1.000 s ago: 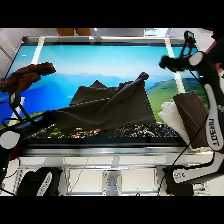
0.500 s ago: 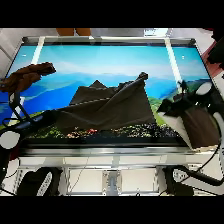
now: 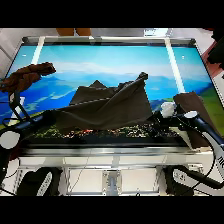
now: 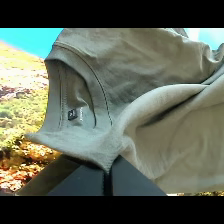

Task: Fold the shirts.

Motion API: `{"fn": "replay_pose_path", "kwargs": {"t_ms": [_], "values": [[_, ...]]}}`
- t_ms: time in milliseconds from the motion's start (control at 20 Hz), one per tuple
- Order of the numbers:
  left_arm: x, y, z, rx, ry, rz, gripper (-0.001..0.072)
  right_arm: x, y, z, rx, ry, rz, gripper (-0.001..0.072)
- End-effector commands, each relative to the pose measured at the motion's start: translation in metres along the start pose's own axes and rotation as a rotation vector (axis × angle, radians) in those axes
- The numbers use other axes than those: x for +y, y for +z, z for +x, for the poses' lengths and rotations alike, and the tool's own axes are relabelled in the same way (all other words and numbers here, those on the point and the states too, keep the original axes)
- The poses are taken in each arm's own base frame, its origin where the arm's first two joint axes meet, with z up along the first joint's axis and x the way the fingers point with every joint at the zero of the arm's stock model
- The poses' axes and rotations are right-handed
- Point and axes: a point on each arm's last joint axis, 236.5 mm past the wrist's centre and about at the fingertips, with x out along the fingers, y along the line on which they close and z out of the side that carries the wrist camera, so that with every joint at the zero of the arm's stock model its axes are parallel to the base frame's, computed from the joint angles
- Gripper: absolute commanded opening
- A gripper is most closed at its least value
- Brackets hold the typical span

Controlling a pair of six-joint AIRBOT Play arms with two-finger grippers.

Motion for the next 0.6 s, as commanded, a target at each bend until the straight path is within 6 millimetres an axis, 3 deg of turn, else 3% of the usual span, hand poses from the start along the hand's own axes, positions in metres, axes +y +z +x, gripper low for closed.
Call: {"fn": "replay_pose_path", "kwargs": {"t_ms": [0,200,350,450,550], "values": [[0.0,0.0,0.0,0.0,-0.001,-0.001,0.0013,-0.003,0.031,0.001,-0.148,0.024,0.104,0.0474],[0.0,0.0,0.0,0.0,-0.001,-0.001,0.0013,-0.004,0.047,-0.002,-0.216,0.026,0.131,0.0465],[-0.001,0.003,0.0,-0.013,-0.004,0.001,0.0013,0.003,0.053,-0.003,-0.24,0.055,0.119,0.013],[-0.004,0.015,0.0,-0.066,-0.016,0.039,0.0013,0.02,0.058,-0.006,-0.261,0.124,0.066,0.0116],[-0.008,0.032,-0.002,-0.136,-0.029,0.065,0.0013,0.043,0.062,-0.012,-0.277,0.217,0.023,0.0032]]}}
